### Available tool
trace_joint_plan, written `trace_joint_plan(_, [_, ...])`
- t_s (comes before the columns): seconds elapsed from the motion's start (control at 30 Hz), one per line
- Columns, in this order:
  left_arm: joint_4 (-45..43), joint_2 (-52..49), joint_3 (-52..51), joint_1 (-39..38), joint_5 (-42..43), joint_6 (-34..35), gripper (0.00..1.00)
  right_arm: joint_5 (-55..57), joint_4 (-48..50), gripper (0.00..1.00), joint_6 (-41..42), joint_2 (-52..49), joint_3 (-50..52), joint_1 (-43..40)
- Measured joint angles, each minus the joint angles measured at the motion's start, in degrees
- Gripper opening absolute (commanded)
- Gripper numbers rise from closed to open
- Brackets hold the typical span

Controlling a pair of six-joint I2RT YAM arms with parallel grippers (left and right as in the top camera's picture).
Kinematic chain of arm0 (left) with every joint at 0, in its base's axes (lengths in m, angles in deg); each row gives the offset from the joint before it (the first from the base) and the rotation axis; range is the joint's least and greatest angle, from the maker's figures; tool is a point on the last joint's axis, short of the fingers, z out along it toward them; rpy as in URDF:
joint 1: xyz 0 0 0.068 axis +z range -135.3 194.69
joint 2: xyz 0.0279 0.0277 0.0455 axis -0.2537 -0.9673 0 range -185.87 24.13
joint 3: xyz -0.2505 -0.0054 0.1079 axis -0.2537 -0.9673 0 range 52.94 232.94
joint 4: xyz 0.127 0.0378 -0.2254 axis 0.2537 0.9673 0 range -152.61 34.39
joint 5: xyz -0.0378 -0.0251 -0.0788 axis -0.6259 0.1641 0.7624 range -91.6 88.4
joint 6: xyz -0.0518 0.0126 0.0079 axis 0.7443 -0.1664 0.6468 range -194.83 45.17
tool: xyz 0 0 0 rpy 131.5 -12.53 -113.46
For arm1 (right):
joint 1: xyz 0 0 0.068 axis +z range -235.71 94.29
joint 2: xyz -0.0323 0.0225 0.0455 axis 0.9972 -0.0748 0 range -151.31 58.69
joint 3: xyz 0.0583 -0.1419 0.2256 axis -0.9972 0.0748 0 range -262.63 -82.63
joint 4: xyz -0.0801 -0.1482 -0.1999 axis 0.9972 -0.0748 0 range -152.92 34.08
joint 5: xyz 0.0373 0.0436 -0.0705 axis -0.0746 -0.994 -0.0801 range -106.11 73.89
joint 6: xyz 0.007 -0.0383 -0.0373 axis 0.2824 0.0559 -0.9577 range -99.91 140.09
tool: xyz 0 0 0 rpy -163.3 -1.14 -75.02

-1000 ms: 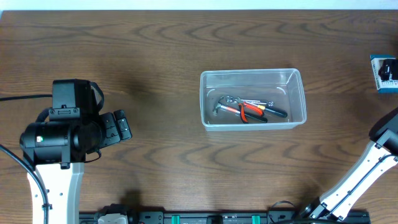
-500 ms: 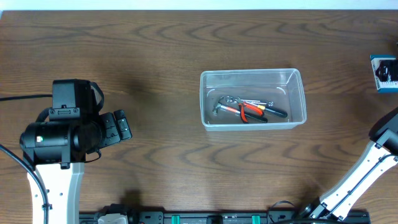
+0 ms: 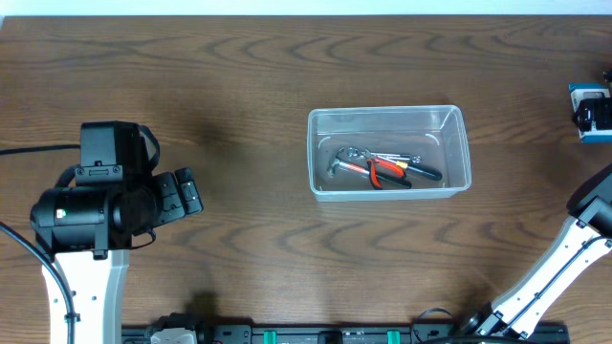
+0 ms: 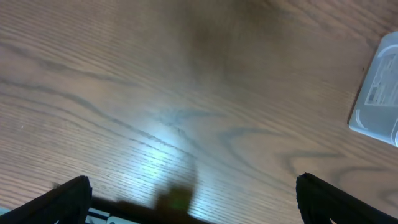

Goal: Pack container
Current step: 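Lower the right gripper and close it on the screwdriver set box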

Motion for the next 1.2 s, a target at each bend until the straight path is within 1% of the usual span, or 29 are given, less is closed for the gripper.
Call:
trace_joint_plan(0.2, [-0.3,0.0,0.0,0.0,0.0,0.0,0.98,0.1,0.0,0.99,0.0,0.0,0.1,0.0])
trace_joint_plan(0.47, [-0.3,0.0,0.0,0.0,0.0,0.0,0.98,0.3,0.9,0.99,0.0,0.0,2.8,0.0])
trace_joint_plan(0.93, [-0.3,0.0,0.0,0.0,0.0,0.0,0.98,0.3,3.3,0.99,0.0,0.0,3.0,0.0])
trace_joint_plan(1.2, [-0.3,0.0,0.0,0.0,0.0,0.0,0.98,0.3,6.8,0.99,4.0,0.0,3.0,0.0])
